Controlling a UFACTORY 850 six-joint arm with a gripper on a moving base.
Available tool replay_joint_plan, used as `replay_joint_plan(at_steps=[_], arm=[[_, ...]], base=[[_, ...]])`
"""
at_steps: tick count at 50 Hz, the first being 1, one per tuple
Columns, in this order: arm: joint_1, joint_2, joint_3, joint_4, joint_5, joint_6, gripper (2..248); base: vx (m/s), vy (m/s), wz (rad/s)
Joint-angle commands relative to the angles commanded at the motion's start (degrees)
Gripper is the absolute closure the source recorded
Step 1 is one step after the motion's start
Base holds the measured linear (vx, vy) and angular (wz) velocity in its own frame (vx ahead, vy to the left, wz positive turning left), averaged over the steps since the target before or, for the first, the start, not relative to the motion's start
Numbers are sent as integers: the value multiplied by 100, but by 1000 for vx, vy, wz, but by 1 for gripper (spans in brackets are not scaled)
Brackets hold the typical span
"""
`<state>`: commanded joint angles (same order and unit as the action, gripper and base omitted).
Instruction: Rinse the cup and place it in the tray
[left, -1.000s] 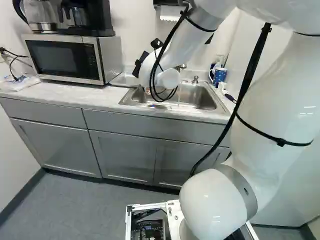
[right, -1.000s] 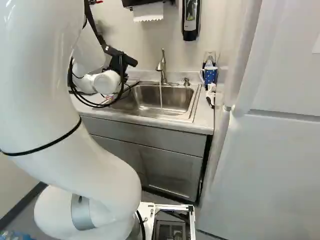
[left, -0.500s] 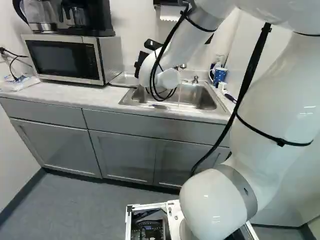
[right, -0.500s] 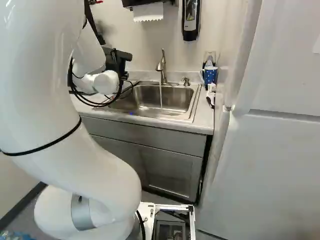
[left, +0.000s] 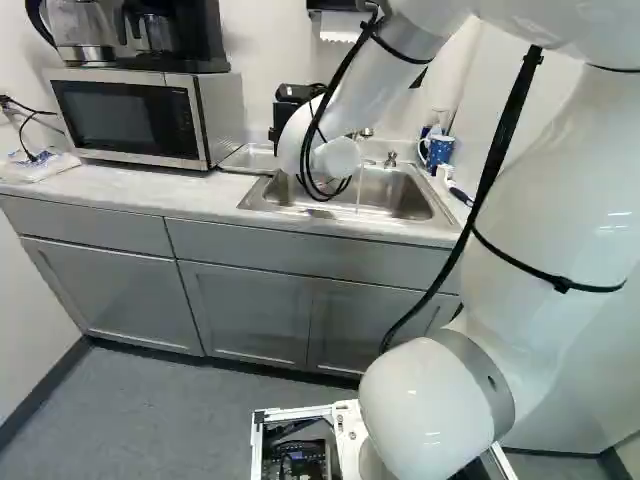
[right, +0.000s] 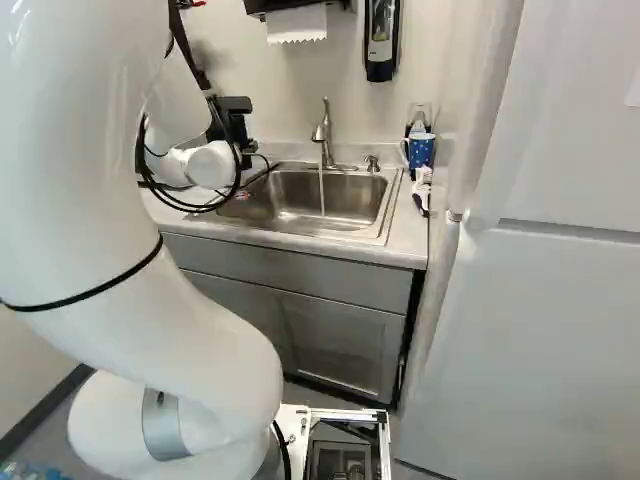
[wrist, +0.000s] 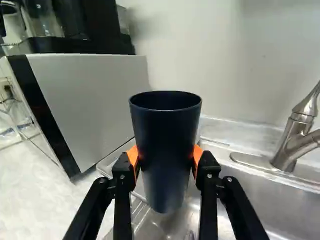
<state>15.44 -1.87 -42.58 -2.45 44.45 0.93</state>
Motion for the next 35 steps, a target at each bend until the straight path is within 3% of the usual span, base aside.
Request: replay_joint_plan(at_steps=[19, 35], arm=[[-1, -21, -22, 0, 0, 0, 128], [-16, -432, -449, 0, 0, 0, 128]], base=[[0, 0, 0], [0, 0, 0]])
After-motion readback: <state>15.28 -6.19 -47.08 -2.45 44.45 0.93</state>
